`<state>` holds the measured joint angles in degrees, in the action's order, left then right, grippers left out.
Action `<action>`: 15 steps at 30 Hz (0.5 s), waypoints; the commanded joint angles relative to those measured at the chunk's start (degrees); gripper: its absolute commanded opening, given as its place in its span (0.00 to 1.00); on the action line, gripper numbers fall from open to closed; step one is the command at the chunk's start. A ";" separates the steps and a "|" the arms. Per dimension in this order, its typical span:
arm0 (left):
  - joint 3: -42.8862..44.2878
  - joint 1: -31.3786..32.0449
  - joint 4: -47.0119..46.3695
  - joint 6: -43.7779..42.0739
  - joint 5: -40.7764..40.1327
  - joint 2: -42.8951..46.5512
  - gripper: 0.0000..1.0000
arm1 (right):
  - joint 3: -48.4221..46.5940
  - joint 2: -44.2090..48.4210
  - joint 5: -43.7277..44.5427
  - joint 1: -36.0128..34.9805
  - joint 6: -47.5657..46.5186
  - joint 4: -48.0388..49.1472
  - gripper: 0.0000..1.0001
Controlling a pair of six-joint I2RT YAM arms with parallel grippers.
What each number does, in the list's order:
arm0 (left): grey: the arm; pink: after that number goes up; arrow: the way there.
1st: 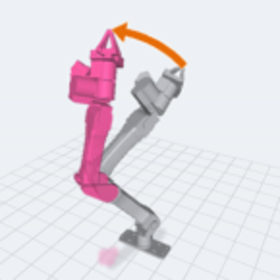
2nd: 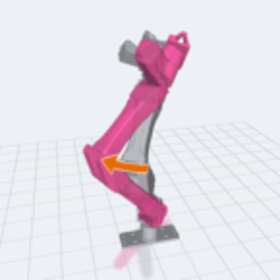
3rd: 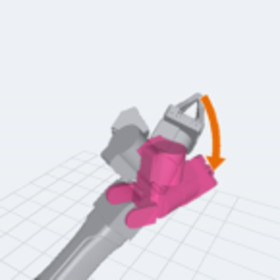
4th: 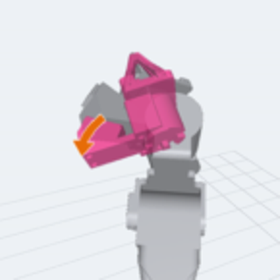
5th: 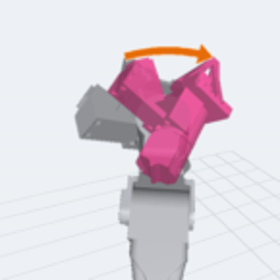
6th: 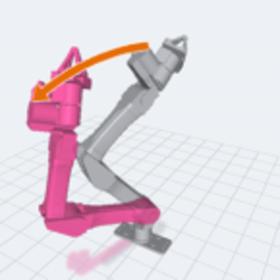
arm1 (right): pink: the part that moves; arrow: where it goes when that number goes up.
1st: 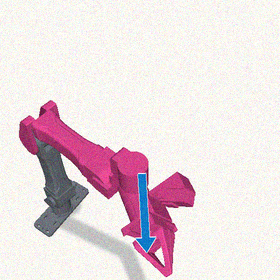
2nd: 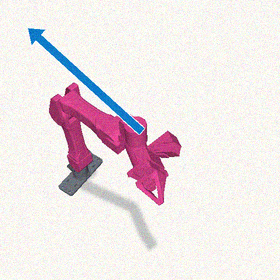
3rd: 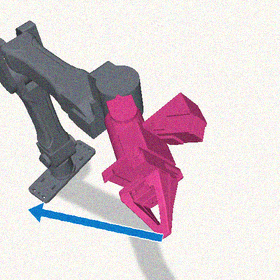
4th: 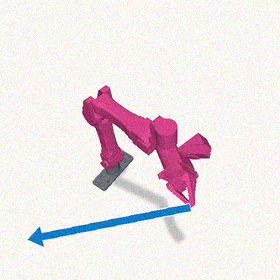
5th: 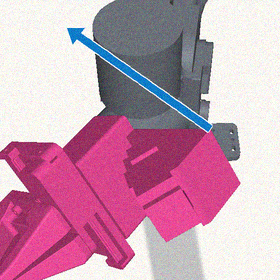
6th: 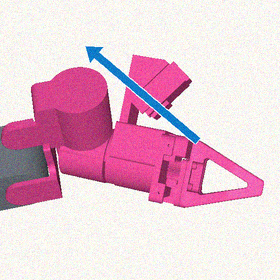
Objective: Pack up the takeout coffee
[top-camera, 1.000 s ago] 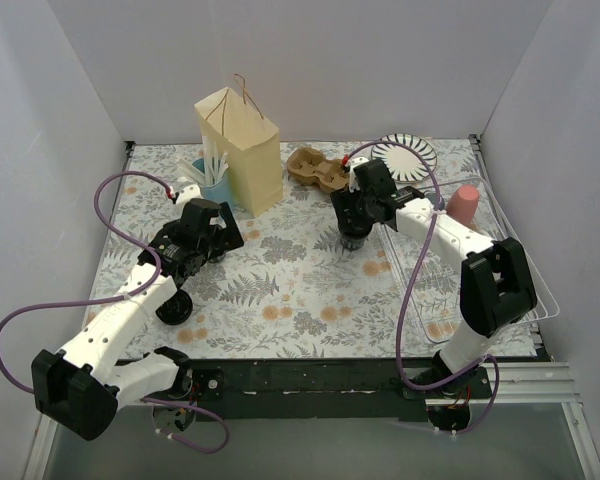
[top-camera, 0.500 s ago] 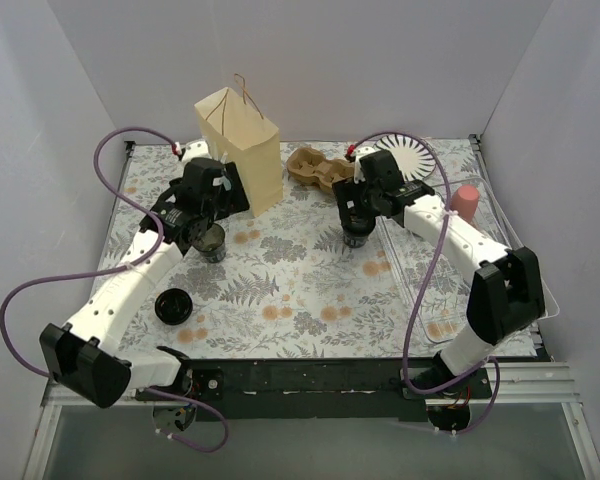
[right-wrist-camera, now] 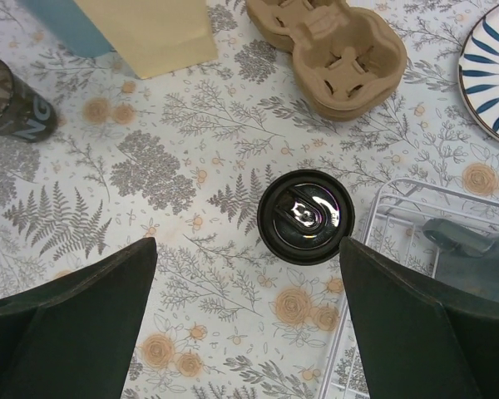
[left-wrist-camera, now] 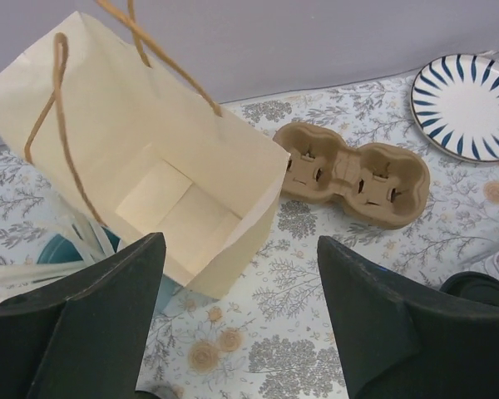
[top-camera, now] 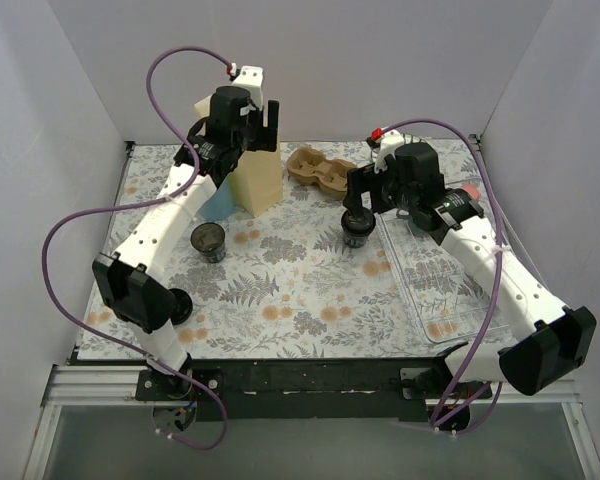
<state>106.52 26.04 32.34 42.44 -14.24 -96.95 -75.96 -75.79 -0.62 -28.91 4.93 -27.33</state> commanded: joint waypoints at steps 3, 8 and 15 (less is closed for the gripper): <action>6.33 0.06 0.88 -6.40 1.58 -6.05 0.69 | -1.02 1.96 -3.68 0.17 -0.80 -1.41 0.98; 7.21 -0.20 0.97 -8.33 1.14 -8.78 0.64 | -1.56 2.58 -3.33 0.17 -1.59 -1.94 0.98; 10.72 -0.64 3.70 -9.21 0.96 -12.39 0.53 | -1.73 2.23 -3.25 0.17 -2.11 -2.02 0.98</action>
<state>113.30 25.93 34.17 35.09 -13.26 -109.58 -75.96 -74.72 -3.31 -28.88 4.05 -30.04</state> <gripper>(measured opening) 0.567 0.979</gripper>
